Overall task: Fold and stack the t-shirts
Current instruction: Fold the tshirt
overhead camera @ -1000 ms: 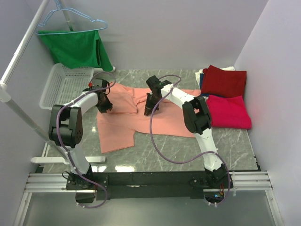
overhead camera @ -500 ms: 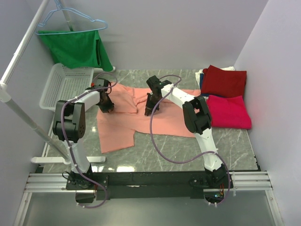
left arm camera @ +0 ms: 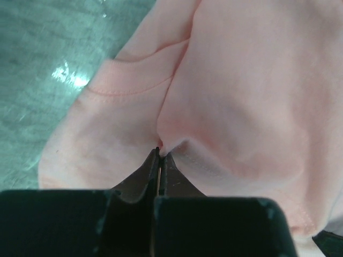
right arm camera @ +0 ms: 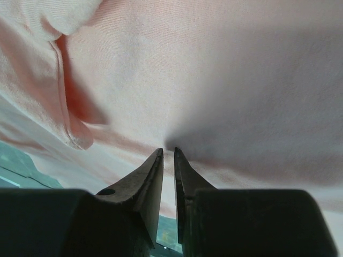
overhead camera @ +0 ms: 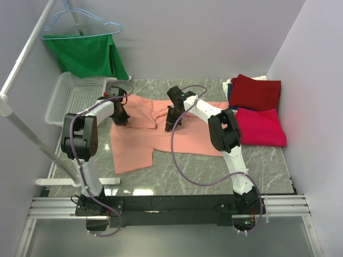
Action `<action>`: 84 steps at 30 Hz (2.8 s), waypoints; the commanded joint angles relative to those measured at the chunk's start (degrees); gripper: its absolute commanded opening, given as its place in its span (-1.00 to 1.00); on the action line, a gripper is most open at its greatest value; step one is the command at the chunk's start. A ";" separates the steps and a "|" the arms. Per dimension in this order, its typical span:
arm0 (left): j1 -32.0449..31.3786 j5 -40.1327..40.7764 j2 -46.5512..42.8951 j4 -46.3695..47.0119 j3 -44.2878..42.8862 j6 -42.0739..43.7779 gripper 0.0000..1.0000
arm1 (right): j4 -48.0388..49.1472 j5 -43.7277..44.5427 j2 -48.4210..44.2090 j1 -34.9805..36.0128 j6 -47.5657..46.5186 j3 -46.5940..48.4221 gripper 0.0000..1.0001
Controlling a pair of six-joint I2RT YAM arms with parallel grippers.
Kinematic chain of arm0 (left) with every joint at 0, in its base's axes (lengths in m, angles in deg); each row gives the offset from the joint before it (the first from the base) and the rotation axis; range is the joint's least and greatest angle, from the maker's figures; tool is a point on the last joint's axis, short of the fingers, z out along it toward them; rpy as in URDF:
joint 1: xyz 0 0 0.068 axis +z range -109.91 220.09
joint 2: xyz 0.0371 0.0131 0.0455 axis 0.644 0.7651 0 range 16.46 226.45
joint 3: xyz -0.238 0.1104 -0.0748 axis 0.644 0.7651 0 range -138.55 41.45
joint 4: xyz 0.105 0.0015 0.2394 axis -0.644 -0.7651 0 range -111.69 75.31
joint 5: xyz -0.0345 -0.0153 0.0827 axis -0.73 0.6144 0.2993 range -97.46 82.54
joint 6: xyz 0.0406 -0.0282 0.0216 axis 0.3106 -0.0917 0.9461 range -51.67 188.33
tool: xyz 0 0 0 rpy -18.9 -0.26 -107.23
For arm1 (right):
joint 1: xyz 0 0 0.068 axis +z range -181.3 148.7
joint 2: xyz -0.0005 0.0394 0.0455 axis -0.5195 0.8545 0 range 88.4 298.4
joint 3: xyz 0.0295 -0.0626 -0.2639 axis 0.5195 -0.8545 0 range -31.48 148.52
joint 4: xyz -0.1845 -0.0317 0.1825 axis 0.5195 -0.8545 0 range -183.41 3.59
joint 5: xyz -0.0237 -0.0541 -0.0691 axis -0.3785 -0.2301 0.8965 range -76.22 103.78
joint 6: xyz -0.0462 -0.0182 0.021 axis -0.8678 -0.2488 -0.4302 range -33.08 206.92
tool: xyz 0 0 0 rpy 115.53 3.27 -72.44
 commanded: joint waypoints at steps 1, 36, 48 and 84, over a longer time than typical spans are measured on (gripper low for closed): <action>-0.67 1.52 -6.38 -3.37 -0.70 -0.13 -0.98 | -0.37 0.93 -3.40 -0.53 -0.32 -0.34 -0.59; -4.10 3.63 -12.89 -2.67 7.75 -4.79 -0.29 | 3.76 -1.44 -4.90 1.14 -5.77 4.04 -0.47; -4.27 7.21 -4.98 -7.13 5.19 -6.11 -0.32 | -3.44 9.97 -3.31 0.88 -8.67 4.08 -0.47; -5.86 13.56 -23.25 -12.77 22.78 -5.67 -0.31 | 7.63 16.40 -34.77 -7.12 -6.21 -51.94 -0.47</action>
